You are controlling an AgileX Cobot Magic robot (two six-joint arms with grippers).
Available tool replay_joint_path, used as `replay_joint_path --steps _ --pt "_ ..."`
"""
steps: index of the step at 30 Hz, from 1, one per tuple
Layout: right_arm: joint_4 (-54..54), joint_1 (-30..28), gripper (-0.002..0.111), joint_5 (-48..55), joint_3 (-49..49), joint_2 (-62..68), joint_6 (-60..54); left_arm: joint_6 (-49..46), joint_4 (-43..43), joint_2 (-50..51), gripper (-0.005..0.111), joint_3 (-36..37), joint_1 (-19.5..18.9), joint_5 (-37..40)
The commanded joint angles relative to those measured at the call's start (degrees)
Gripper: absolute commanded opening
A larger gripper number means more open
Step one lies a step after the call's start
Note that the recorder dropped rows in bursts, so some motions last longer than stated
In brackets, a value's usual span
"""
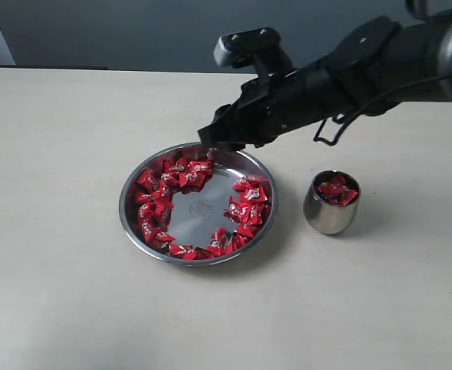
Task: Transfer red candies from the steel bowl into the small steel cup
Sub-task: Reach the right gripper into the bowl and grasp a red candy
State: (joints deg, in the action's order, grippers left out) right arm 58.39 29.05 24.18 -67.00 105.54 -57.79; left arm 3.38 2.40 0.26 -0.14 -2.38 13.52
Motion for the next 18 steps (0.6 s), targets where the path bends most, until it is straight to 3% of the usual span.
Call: replay_joint_path --steps 1,6,18 --pt "1.2 3.3 0.041 -2.1 -5.1 6.8 -2.6 0.1 0.1 -0.3 0.0 0.1 0.3 -0.2" --pt "-1.2 5.4 0.041 -1.7 -16.8 17.6 -2.6 0.1 0.1 -0.3 0.0 0.1 0.3 -0.2" --pt "-2.8 5.8 0.041 -0.2 -19.5 24.0 -2.6 0.1 0.1 -0.3 0.0 0.1 0.3 -0.2"
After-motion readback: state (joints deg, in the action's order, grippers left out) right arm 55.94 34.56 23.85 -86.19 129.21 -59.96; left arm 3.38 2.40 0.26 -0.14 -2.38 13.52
